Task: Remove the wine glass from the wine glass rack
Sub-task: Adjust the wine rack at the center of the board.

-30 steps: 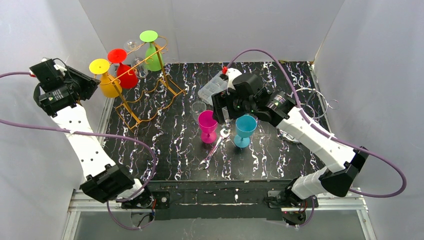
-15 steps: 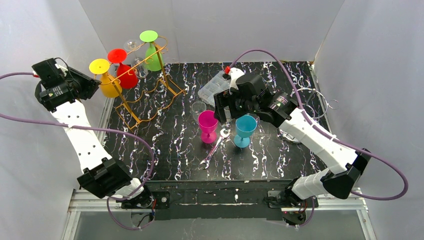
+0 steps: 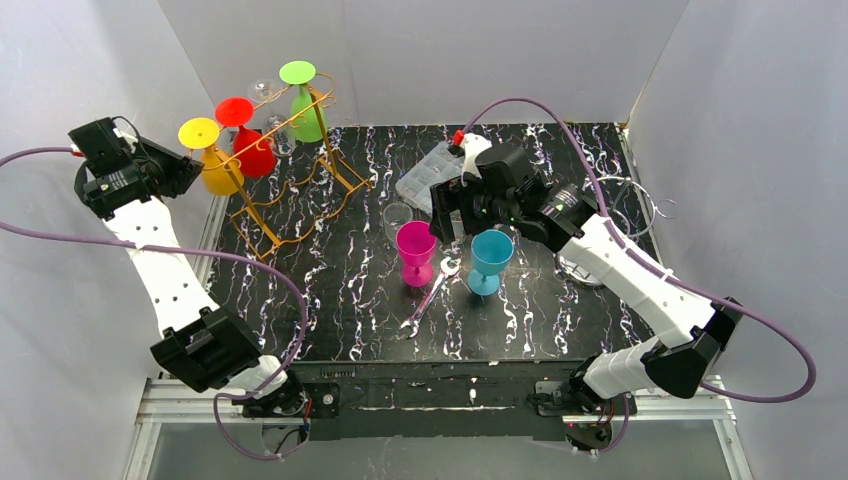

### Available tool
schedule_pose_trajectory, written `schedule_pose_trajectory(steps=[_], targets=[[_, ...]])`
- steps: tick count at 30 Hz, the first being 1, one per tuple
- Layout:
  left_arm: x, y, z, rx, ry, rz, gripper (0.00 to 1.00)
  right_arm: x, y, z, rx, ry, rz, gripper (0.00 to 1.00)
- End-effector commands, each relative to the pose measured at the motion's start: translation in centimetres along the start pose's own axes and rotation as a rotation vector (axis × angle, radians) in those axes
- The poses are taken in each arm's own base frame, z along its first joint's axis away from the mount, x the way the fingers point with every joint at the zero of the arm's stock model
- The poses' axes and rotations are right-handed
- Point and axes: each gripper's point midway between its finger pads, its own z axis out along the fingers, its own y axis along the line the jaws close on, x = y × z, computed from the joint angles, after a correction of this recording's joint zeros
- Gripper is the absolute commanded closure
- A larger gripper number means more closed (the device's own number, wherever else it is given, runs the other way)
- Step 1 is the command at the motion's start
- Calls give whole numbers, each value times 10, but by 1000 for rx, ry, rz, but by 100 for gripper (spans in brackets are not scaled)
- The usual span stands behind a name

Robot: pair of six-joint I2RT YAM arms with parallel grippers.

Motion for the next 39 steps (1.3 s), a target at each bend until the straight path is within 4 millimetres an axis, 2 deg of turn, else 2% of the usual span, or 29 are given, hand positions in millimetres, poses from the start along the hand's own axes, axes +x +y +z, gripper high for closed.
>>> schedule_pose_trajectory(steps=[1, 9, 17, 26, 35, 39], targets=[[8, 2, 0, 11, 21, -38, 87, -12, 2, -4, -25, -54, -5, 2], [17, -7, -3, 34, 37, -106, 100, -13, 3, -2, -30, -56, 4, 2], [20, -20, -11, 55, 32, -175, 100, -15, 3, -3, -31, -61, 13, 2], [25, -21, -20, 47, 15, -270, 100, -18, 4, -3, -36, -72, 23, 2], [37, -19, -32, 50, 14, -341, 100, -31, 11, 2, -55, -92, 43, 2], [45, -14, -36, 41, 19, -370, 100, -37, 20, 8, -95, -87, 58, 2]])
